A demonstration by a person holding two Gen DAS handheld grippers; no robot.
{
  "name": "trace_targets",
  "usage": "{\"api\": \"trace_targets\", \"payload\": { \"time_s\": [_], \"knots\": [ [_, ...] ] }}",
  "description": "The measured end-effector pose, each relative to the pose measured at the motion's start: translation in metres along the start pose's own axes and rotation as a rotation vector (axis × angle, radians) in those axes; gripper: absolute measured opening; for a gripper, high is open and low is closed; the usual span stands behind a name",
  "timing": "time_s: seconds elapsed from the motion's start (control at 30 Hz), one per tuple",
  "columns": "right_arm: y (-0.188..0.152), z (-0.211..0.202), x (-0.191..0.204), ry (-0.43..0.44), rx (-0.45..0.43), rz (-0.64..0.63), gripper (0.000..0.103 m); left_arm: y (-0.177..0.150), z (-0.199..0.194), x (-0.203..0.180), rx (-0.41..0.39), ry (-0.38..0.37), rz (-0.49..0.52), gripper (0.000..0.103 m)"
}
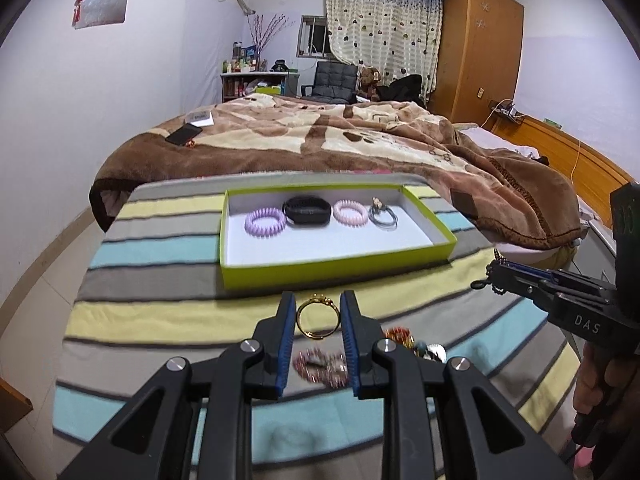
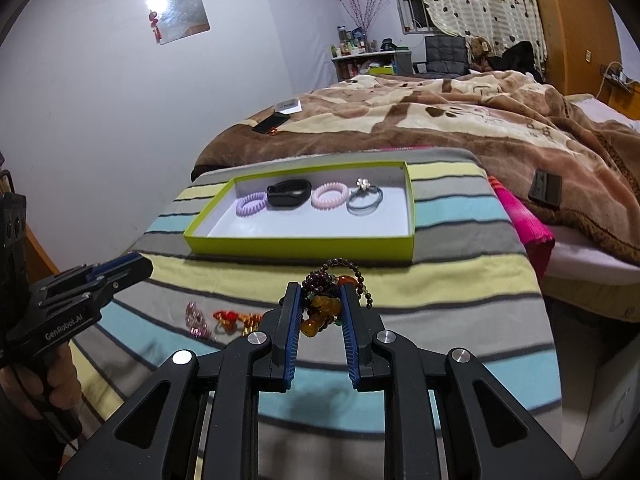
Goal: Organize jewelry
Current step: 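Carry the ring and bracelet into the lime-green box and open both tools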
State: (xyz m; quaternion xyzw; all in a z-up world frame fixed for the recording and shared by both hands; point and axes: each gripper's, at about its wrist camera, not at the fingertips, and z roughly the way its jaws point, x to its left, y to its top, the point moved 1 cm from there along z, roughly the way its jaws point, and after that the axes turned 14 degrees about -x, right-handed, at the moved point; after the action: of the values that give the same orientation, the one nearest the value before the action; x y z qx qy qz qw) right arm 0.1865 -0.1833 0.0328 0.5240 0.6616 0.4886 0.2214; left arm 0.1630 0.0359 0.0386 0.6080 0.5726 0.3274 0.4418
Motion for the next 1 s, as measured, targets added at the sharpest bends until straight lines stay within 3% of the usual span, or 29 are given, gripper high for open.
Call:
{"api": "trace_targets", "payload": {
  "time_s": [0.6,1.0],
  "knots": [
    [0.050,0.066,-0.015,-0.024,-0.011,-0.049,0.020,0.044,0.063,0.023,-0.031,0.037,0.016,0.024],
    [0.054,0.134,-0.037,-0.034,0.075,-0.032,0.020,0.041,0.128,0.047,0.057,0.105,-0.007,0.024]
  ]
}}
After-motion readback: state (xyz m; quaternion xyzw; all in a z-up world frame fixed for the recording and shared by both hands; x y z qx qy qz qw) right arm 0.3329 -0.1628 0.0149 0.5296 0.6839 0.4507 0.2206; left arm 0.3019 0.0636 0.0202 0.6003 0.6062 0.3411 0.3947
